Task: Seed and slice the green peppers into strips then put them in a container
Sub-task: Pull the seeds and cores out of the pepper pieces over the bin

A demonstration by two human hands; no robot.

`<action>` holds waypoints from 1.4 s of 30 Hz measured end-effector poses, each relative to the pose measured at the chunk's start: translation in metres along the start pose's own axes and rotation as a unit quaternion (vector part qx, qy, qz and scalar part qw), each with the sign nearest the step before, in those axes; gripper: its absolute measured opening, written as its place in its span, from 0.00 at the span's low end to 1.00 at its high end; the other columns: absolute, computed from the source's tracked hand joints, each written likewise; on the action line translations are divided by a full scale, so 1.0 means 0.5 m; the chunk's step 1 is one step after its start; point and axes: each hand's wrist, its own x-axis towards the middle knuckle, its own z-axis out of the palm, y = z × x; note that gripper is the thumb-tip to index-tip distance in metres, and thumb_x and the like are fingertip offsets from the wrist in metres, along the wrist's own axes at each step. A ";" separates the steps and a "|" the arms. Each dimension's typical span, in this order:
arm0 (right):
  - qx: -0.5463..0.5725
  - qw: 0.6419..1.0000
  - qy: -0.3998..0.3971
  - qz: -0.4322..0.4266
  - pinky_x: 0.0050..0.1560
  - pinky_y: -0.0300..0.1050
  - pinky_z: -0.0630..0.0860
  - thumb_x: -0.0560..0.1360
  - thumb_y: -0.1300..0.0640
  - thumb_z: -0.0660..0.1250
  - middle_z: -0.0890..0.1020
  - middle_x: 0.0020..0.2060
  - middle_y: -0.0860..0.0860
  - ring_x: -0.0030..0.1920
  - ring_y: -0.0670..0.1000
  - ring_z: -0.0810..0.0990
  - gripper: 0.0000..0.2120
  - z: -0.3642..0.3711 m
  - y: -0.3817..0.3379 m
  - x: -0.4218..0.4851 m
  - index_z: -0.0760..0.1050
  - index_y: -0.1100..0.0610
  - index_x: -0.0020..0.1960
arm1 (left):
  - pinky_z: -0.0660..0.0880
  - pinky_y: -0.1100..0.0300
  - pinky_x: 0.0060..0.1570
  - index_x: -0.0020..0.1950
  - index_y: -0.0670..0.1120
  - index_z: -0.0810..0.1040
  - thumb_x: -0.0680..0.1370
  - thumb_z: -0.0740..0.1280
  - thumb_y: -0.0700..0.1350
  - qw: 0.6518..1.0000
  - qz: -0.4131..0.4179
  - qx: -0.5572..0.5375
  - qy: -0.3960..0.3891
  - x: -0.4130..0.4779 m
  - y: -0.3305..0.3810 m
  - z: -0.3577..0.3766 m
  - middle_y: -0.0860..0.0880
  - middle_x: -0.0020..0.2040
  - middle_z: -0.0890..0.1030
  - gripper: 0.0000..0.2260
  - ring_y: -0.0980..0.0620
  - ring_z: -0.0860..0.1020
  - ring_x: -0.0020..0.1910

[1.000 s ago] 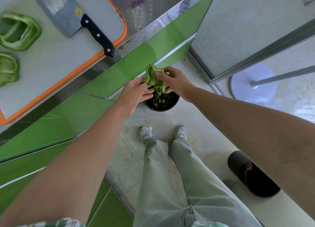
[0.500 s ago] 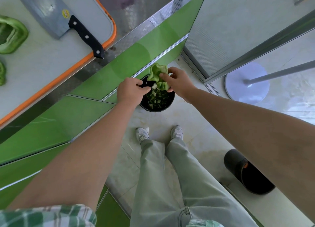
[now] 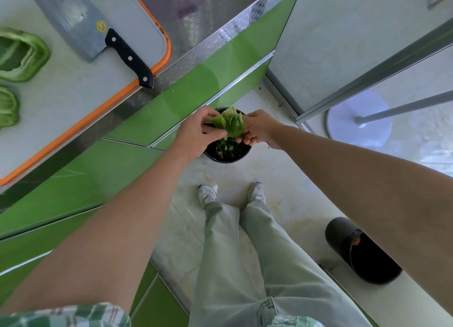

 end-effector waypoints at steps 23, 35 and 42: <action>-0.057 0.980 0.042 -0.185 0.57 0.46 0.77 0.78 0.49 0.66 0.81 0.53 0.50 0.52 0.49 0.81 0.13 0.036 -0.019 -0.002 0.75 0.54 0.59 | 0.79 0.52 0.43 0.49 0.44 0.76 0.78 0.69 0.42 0.995 -0.031 0.061 0.071 -0.030 -0.038 -0.027 0.50 0.40 0.79 0.03 0.47 0.79 0.38; -0.058 0.989 -0.001 -0.134 0.48 0.47 0.82 0.72 0.50 0.73 0.80 0.46 0.51 0.42 0.52 0.82 0.21 0.052 -0.037 -0.009 0.72 0.57 0.59 | 0.77 0.56 0.35 0.49 0.45 0.76 0.80 0.67 0.44 0.995 -0.070 0.014 0.071 -0.021 -0.030 -0.031 0.42 0.41 0.81 0.04 0.45 0.79 0.32; -0.123 0.987 0.041 -0.092 0.56 0.48 0.79 0.75 0.67 0.62 0.84 0.45 0.53 0.44 0.50 0.84 0.14 0.020 -0.022 -0.012 0.75 0.58 0.59 | 0.79 0.59 0.35 0.47 0.47 0.76 0.81 0.65 0.41 0.989 -0.097 -0.044 0.102 -0.040 -0.028 -0.042 0.40 0.43 0.80 0.04 0.46 0.78 0.33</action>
